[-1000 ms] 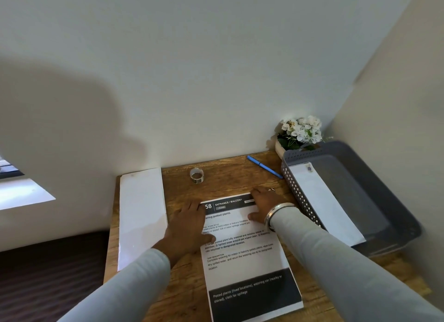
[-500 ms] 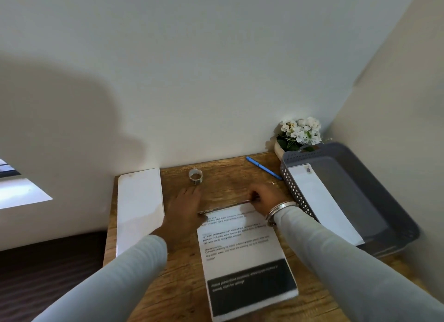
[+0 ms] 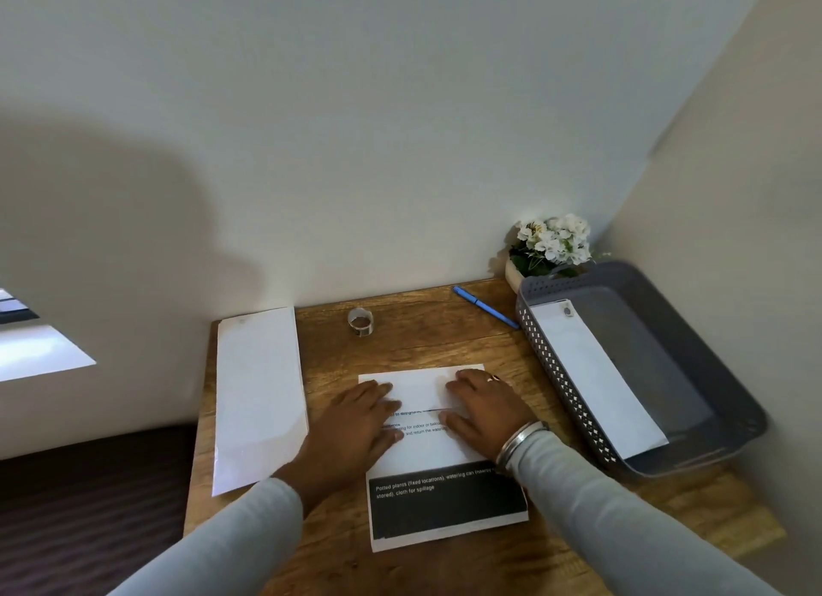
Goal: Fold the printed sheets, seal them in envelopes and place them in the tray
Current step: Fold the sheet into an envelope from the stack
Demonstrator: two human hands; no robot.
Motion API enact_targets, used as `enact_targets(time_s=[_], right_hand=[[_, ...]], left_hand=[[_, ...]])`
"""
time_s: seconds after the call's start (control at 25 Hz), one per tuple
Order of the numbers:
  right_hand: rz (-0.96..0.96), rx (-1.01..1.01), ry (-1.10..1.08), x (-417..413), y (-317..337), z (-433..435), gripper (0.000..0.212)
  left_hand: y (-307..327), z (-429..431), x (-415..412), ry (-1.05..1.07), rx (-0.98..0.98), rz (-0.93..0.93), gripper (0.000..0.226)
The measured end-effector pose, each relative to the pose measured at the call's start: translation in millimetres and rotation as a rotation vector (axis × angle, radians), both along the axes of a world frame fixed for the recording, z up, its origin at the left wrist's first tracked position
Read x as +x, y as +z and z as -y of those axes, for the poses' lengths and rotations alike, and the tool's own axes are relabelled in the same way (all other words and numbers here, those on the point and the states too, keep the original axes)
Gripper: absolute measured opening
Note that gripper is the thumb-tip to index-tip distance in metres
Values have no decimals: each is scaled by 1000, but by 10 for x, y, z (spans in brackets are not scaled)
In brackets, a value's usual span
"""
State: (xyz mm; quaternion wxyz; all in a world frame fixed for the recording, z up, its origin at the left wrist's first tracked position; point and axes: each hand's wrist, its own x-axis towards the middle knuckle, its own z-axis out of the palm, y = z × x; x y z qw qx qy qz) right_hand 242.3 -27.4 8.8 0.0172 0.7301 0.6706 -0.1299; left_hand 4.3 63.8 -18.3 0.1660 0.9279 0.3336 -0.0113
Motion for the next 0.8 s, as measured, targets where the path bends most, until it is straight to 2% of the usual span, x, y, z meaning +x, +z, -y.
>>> enact_targets(time_s=[0.08,0.16,0.32,0.48,0.8], right_hand=[[-21,35,-44,-177,-64,-47,60],[-27,30,-48,-386,-158,-125,61],[-5,-18,-62,-516,-293,-190,63],[46,-12,-223,-82,-257,-82,61],[54,-85,-240,48,-156,-42,62]], left_hand=[[31,23,97,30,64,7,48],[54,28,182,83,92,11,44],[0,63,202,123,89,-59,52],[-5,47,157,145,62,-105,54],[101,135,637,-53,82,-117,70]])
